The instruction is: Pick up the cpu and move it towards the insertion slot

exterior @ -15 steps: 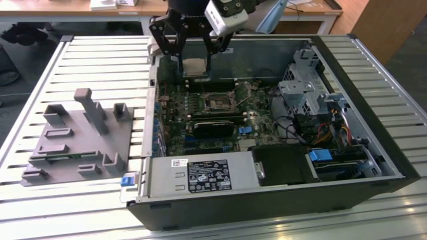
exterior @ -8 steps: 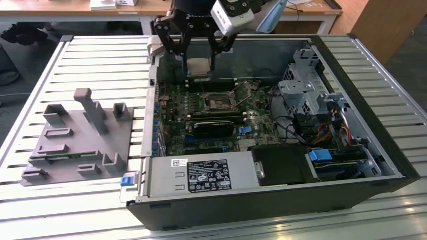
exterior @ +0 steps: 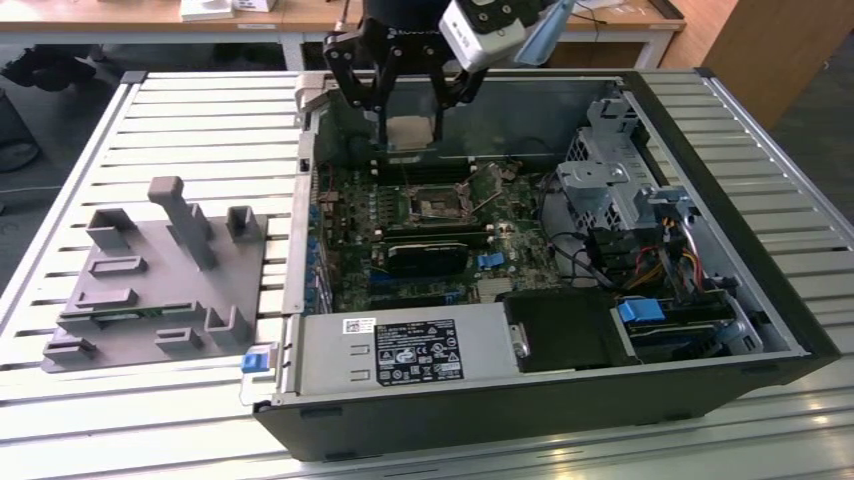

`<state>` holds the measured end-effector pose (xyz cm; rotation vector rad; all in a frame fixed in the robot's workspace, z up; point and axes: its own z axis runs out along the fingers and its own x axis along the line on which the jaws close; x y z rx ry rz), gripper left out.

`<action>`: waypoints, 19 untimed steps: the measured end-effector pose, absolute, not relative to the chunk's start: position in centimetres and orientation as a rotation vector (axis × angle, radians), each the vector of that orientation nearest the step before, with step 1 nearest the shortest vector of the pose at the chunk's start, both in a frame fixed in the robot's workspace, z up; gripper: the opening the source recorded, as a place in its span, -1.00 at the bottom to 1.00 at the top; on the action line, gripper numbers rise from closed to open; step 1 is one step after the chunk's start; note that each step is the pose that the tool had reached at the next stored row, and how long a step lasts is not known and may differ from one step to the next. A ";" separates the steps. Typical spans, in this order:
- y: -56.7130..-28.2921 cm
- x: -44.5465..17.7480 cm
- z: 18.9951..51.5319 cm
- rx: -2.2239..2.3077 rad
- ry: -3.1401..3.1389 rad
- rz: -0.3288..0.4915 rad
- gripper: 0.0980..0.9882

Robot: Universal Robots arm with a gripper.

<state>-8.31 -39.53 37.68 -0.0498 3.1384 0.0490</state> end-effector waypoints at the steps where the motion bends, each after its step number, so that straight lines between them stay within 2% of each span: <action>1: -39.5 -8.2 37.7 -0.050 3.138 0.049 0.00; 11: -38.6 -7.3 37.7 -0.050 3.138 0.049 0.00; 19: -36.6 -6.9 37.6 -0.050 3.138 0.049 0.00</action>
